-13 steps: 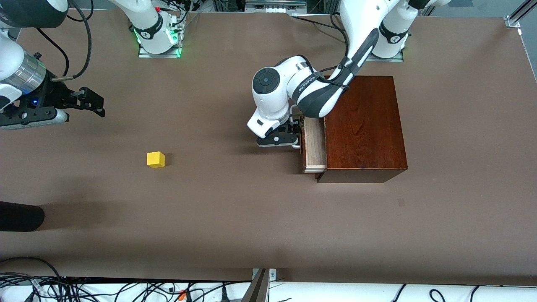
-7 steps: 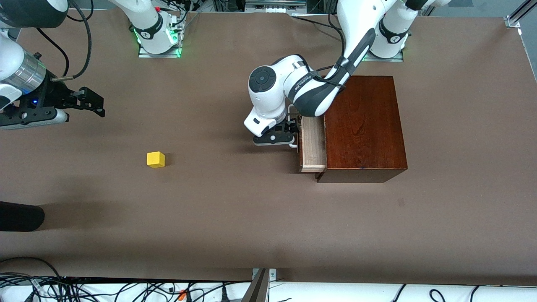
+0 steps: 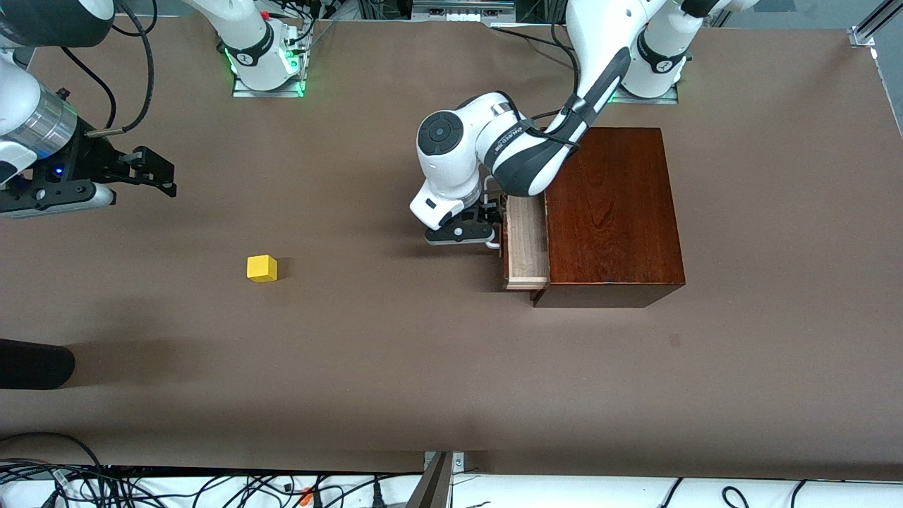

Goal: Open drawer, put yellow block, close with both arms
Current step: 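Keep pulling the drawer open with the left gripper, then release the handle and lift the left gripper while the right gripper moves out, then lower the right gripper over the yellow cube while the left gripper withdraws, then close the right gripper on the yellow cube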

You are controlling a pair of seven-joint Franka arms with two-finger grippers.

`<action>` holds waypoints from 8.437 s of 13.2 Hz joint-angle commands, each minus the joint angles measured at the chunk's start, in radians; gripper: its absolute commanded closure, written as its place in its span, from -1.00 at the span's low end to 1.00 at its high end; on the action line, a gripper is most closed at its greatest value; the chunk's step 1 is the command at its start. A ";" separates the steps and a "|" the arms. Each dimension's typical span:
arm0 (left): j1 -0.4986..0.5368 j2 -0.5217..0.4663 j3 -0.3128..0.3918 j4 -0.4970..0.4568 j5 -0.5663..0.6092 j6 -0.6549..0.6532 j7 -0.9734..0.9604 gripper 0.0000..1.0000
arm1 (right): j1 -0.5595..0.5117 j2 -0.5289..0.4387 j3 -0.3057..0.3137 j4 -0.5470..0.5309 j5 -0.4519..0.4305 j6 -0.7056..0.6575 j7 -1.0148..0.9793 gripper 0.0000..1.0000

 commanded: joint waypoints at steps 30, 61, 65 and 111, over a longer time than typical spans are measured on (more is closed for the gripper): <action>-0.013 0.082 -0.044 0.153 -0.044 -0.203 -0.081 -1.00 | -0.002 0.011 -0.002 0.026 -0.013 -0.020 0.011 -1.00; 0.068 -0.135 -0.055 0.164 0.025 -0.339 0.065 -1.00 | -0.002 0.011 -0.002 0.026 -0.013 -0.026 -0.001 -1.00; 0.259 -0.242 -0.058 0.164 -0.078 -0.445 0.405 -1.00 | 0.012 0.043 0.006 0.027 -0.012 -0.020 -0.004 -1.00; 0.521 -0.727 0.221 -0.336 -0.244 -0.307 0.883 -1.00 | 0.334 0.419 -0.275 -0.511 0.293 0.946 -0.039 -0.99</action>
